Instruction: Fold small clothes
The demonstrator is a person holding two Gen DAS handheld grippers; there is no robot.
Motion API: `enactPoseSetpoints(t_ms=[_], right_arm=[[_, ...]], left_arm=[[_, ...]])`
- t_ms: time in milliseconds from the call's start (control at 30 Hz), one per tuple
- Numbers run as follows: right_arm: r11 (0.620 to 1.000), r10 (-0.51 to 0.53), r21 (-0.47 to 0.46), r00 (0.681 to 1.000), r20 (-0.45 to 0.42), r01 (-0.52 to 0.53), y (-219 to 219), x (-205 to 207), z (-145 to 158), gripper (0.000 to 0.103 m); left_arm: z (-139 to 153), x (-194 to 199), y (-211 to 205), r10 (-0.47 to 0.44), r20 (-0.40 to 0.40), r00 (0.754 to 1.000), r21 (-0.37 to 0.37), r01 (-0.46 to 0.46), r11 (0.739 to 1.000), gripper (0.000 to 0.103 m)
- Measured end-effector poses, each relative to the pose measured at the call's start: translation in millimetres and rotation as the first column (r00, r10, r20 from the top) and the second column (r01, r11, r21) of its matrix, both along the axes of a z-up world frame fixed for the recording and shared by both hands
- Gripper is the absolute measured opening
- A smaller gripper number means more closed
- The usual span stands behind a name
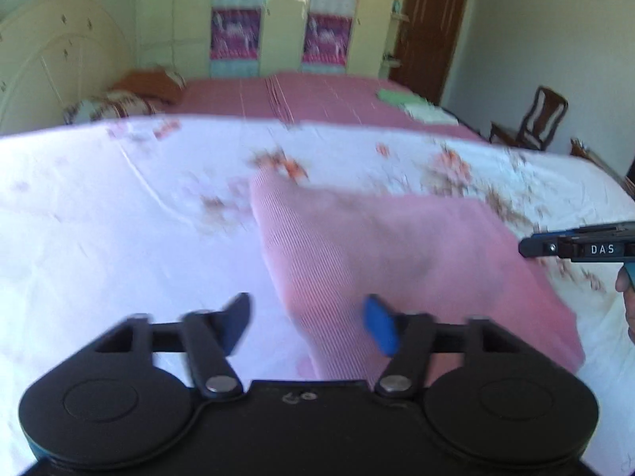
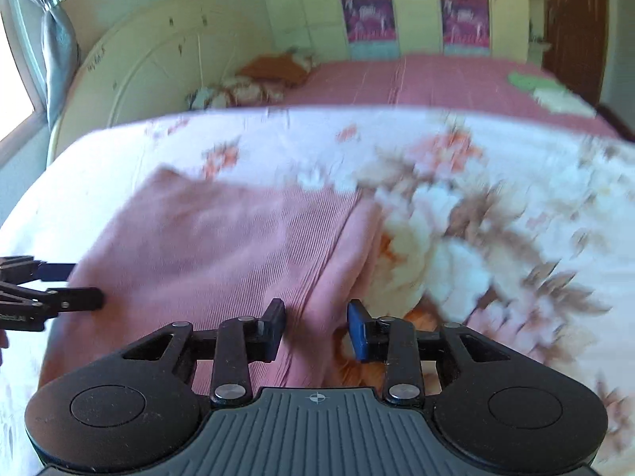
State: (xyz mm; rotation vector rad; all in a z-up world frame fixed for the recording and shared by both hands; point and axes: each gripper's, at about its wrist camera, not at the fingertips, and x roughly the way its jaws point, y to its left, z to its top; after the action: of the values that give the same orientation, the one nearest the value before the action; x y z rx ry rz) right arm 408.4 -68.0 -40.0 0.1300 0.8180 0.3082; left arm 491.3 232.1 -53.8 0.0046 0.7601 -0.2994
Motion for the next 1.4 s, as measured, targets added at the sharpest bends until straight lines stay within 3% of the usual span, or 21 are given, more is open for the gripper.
enactPoseSetpoints(t_ms=[33, 100, 167, 233, 333, 433, 533, 567, 600, 767, 900, 933, 1000, 1133, 1200, 1300, 1400], right_arm=[[1.0, -0.011, 0.011, 1.0, 0.009, 0.011, -4, 4, 4, 0.033], [0.999, -0.038, 0.029, 0.999, -0.014, 0.039, -10, 20, 3, 0.032], [0.998, -0.054, 0.04, 0.997, -0.062, 0.056, -9, 38, -3, 0.025], [0.997, -0.046, 0.052, 0.995, -0.086, 0.051, -6, 52, -10, 0.015], [0.998, -0.054, -0.049, 0.992, -0.113, 0.049, 1, 72, -31, 0.007], [0.997, -0.053, -0.068, 0.991, -0.121, 0.045, -4, 76, -34, 0.007], [0.997, -0.052, -0.061, 0.998, -0.037, 0.05, -10, 49, -3, 0.011], [0.998, -0.044, -0.036, 0.999, -0.03, 0.043, -14, 36, 6, 0.018], [1.0, -0.021, 0.007, 0.999, -0.031, 0.021, -19, 19, 15, 0.037], [0.992, 0.079, 0.1, 0.995, -0.054, -0.073, -24, -61, 24, 0.038], [0.991, 0.11, 0.098, 0.98, -0.164, -0.094, -2, -76, 3, 0.038], [0.992, 0.105, 0.088, 0.977, -0.188, -0.089, 4, -77, -5, 0.034], [0.994, 0.105, 0.059, 0.978, -0.181, -0.096, 7, -79, -11, 0.005], [0.997, 0.074, 0.016, 0.984, -0.162, -0.073, -4, -80, -8, 0.004], [0.994, 0.076, -0.07, 0.982, -0.173, -0.089, 1, -78, -19, 0.004], [0.996, 0.054, -0.064, 0.983, -0.177, -0.067, -2, -77, -25, 0.005], [0.996, 0.039, -0.077, 0.991, -0.127, -0.049, 0, -89, -4, 0.005]], left_arm=[[4, 6, 0, -0.001, 0.003, 1.0, -0.01, 0.001, 1.0, 0.028], [7, 19, -8, -0.025, 0.0, 1.0, -0.024, 0.025, 0.999, 0.027], [3, 29, -22, -0.052, 0.007, 0.999, 0.006, 0.052, 0.999, 0.027], [-12, 41, -34, -0.056, -0.055, 0.997, 0.054, 0.059, 0.997, 0.029], [-28, 43, -44, -0.072, -0.056, 0.996, 0.136, 0.079, 0.988, 0.03], [-17, 31, -39, -0.071, -0.043, 0.997, 0.132, 0.076, 0.988, 0.03], [-1, -3, -25, -0.079, -0.01, 0.997, 0.091, 0.08, 0.993, 0.041], [1, -17, -20, -0.068, -0.004, 0.998, 0.079, 0.068, 0.995, 0.041], [1, -31, -14, -0.061, -0.005, 0.998, 0.052, 0.061, 0.997, 0.043], [-19, -80, 1, -0.009, -0.074, 0.997, -0.021, 0.008, 1.0, 0.043], [-32, -85, 2, 0.012, -0.116, 0.993, -0.06, -0.019, 0.998, 0.043], [-33, -84, 0, 0.013, -0.112, 0.994, -0.041, -0.018, 0.999, 0.045], [-31, -84, -1, 0.016, -0.112, 0.994, -0.026, -0.019, 0.999, 0.044], [-35, -87, -11, 0.012, -0.128, 0.992, 0.059, -0.005, 0.998, 0.048], [-43, -89, -12, 0.028, -0.121, 0.992, 0.066, -0.02, 0.998, 0.052], [-37, -97, -12, 0.045, -0.111, 0.993, 0.066, -0.038, 0.997, 0.051], [-27, -107, -16, 0.032, -0.088, 0.996, 0.078, -0.025, 0.997, 0.049]])
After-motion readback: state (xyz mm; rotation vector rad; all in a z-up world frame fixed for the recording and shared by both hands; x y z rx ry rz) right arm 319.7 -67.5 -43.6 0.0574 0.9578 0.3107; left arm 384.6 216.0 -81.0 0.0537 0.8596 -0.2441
